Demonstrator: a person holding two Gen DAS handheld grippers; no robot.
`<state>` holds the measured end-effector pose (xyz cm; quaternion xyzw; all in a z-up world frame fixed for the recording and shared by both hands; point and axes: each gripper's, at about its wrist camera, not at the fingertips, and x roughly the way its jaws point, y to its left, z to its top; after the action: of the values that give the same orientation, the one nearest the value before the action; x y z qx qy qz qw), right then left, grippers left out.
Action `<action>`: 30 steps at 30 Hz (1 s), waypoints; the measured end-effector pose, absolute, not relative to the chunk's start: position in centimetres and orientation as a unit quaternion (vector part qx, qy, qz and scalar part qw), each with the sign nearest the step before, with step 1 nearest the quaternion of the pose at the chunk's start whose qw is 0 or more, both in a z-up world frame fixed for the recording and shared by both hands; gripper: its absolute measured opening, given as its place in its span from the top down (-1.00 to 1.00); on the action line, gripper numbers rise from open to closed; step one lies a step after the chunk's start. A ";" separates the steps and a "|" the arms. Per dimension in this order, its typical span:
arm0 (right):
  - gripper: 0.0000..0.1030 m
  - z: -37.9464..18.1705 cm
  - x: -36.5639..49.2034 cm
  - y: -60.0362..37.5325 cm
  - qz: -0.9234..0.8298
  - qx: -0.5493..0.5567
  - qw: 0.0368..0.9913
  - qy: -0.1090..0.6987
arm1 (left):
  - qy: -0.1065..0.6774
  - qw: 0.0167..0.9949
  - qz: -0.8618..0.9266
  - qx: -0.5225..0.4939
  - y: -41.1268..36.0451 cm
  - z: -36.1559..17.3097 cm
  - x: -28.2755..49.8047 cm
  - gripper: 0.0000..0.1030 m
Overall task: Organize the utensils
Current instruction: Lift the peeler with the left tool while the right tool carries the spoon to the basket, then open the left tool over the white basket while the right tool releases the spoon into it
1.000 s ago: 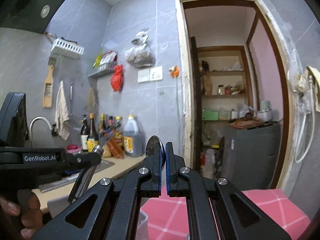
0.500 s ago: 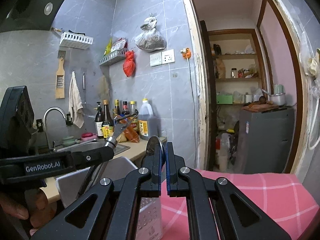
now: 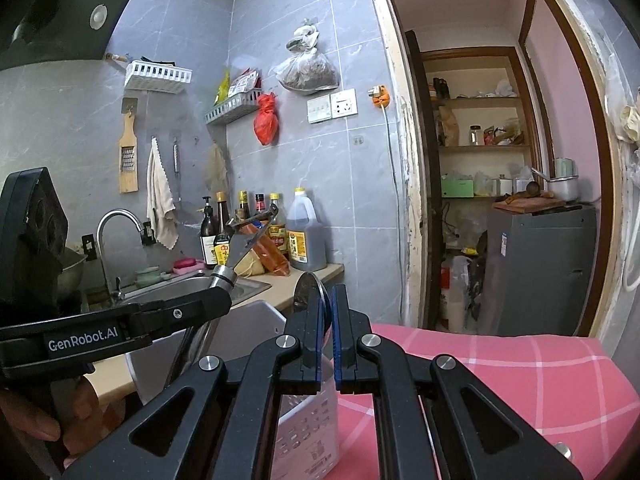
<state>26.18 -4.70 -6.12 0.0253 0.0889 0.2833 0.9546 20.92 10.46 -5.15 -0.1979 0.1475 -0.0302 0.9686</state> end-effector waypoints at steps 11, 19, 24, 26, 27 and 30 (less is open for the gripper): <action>0.87 -6.1 26.0 -5.0 0.289 0.032 0.952 0.097 | 0.157 0.971 -0.038 -0.177 10.3 -4.7 20.1 0.65; 0.79 -6.2 25.9 -5.2 0.299 0.037 0.947 0.108 | 0.173 0.970 -0.043 -0.164 10.4 -4.4 19.4 0.65; 0.78 -6.2 25.6 -5.3 0.303 0.042 0.946 0.108 | 0.176 0.971 -0.043 -0.159 10.4 -4.4 19.2 0.64; 0.77 -6.0 25.5 -5.4 0.301 0.044 0.947 0.107 | 0.175 0.971 -0.044 -0.159 10.5 -4.4 19.1 0.61; 0.77 -5.9 25.4 -5.6 0.299 0.046 0.947 0.106 | 0.176 0.970 -0.045 -0.159 10.5 -4.3 19.0 0.60; 0.69 -5.6 25.1 -6.2 0.290 0.049 0.950 0.105 | 0.178 0.971 -0.043 -0.155 10.3 -4.3 18.7 0.59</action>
<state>25.12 -6.21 -5.62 0.0493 0.1050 0.2900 0.9500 18.66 10.32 -4.28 -0.1548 0.1778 -0.0431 0.9709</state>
